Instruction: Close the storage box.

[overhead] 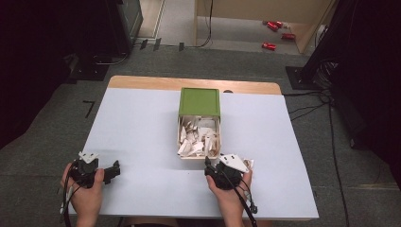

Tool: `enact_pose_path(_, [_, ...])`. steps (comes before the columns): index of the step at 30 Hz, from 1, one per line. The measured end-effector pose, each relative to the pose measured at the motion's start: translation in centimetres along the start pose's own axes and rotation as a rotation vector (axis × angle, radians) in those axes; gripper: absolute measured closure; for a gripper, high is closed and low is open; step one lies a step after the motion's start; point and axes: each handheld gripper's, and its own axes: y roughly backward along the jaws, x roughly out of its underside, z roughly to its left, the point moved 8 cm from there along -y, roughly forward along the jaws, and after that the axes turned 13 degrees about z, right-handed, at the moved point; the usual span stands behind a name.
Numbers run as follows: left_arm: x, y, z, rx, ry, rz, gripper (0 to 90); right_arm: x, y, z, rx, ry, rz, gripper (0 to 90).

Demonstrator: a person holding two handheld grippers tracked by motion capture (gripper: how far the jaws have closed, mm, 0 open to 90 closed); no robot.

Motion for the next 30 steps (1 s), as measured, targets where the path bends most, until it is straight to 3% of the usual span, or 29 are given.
enact_pose_path(8, [0.0, 0.0, 0.0, 0.0, 0.0, 0.0, 0.0, 0.8, -1.1, 0.5, 0.012, 0.034, 0.02, 39.3])
enact_pose_path(13, [0.0, 0.0, 0.0, 0.0, 0.0, 0.0, 0.0, 1.0, -1.2, 0.5, 0.031, 0.052, 0.026, 42.2])
enact_pose_path(15, [0.0, 0.0, 0.0, 0.0, 0.0, 0.001, 0.0, 1.3, -1.5, 0.4, 0.043, 0.047, 0.046, 42.5])
enact_pose_path(18, [0.0, 0.0, 0.0, 0.0, 0.0, -0.001, 0.0, 1.2, -1.7, 0.5, 0.025, 0.031, 0.054, 39.6])
enact_pose_path(30, [0.0, 0.0, 0.0, 0.0, 0.0, 0.0, 0.0, 0.1, -2.1, 0.8, 0.035, 0.025, 0.06, 39.5])
